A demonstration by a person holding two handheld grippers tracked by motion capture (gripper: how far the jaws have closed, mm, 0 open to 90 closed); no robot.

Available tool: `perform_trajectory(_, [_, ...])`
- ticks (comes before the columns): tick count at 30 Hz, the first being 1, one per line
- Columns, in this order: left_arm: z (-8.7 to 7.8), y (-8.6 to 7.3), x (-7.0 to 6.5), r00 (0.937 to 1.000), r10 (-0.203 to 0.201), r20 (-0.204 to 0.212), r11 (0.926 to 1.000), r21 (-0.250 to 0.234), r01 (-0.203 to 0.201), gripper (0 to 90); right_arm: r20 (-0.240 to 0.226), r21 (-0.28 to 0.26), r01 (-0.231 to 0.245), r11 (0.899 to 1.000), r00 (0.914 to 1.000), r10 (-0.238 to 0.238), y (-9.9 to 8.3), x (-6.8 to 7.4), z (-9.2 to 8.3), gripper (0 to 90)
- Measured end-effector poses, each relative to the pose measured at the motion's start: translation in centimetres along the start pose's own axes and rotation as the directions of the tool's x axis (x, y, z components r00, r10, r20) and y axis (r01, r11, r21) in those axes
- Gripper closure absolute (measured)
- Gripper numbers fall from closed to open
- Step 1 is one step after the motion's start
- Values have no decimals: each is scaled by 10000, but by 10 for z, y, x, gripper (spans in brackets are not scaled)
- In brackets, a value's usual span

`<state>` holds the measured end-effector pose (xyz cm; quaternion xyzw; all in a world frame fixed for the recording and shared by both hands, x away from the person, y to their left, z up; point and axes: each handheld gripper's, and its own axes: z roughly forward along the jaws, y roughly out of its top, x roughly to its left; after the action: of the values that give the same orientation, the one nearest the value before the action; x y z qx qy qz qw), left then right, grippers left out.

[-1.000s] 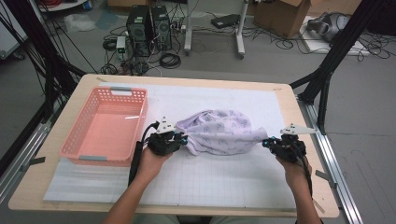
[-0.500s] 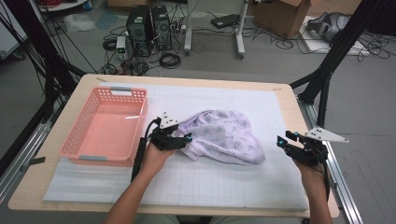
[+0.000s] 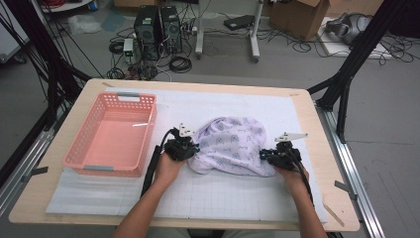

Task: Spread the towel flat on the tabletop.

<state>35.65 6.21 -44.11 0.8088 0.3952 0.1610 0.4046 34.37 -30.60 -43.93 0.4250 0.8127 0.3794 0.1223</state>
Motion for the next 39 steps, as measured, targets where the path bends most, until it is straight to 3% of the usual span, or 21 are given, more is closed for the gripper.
perform_trajectory(8, [-39,-18,-17,9954,499,814,9973,-577,-452,804,-88,-615,439,9971,9990,-445,-32,10,-57,861])
perform_trajectory(15, [-63,-38,-29,9848,606,1629,9968,-621,-511,793,-138,-121,858,9962,9962,-860,-55,25,-91,864])
perform_trajectory(17, [-66,-39,-30,9846,724,1590,9954,-739,-613,739,-178,-112,992,9950,9949,-994,-58,30,-93,847])
perform_trajectory(21, [-66,-27,-27,9898,877,1119,9866,-1472,-708,543,19,-891,840,9925,9965,-841,-51,31,-96,697])
perform_trajectory(25, [-57,-4,-17,9927,541,1079,9765,-2133,-301,455,361,-1472,543,9876,9981,-495,-34,25,-89,594])
perform_trajectory(28, [-40,10,-9,9942,139,1070,9703,-2416,124,434,539,-1762,388,9836,9981,-297,-20,19,-75,507])
perform_trajectory(30, [-25,16,-6,9953,60,969,9739,-2264,162,426,611,-1788,176,9837,9981,-68,-12,13,-60,474])
perform_trajectory(33, [-3,18,-2,9908,-200,1341,9750,-2166,490,393,342,-1744,-224,9844,9990,288,-4,4,-37,457])
perform_trajectory(34, [3,19,-2,9907,-364,1307,9803,-1880,608,370,358,-1617,-281,9864,9988,343,-1,2,-30,457])
perform_trajectory(36, [13,17,-3,9905,-207,1360,9861,-1604,426,427,366,-1381,-313,9899,9987,366,2,0,-18,462])
perform_trajectory(37, [16,16,-4,9930,-217,1161,9906,-1320,371,482,343,-1260,-337,9915,9987,383,4,0,-12,468])
perform_trajectory(39, [19,13,-5,9931,-259,1142,9952,-912,364,723,162,-960,-334,9948,9993,351,5,-1,-4,562])
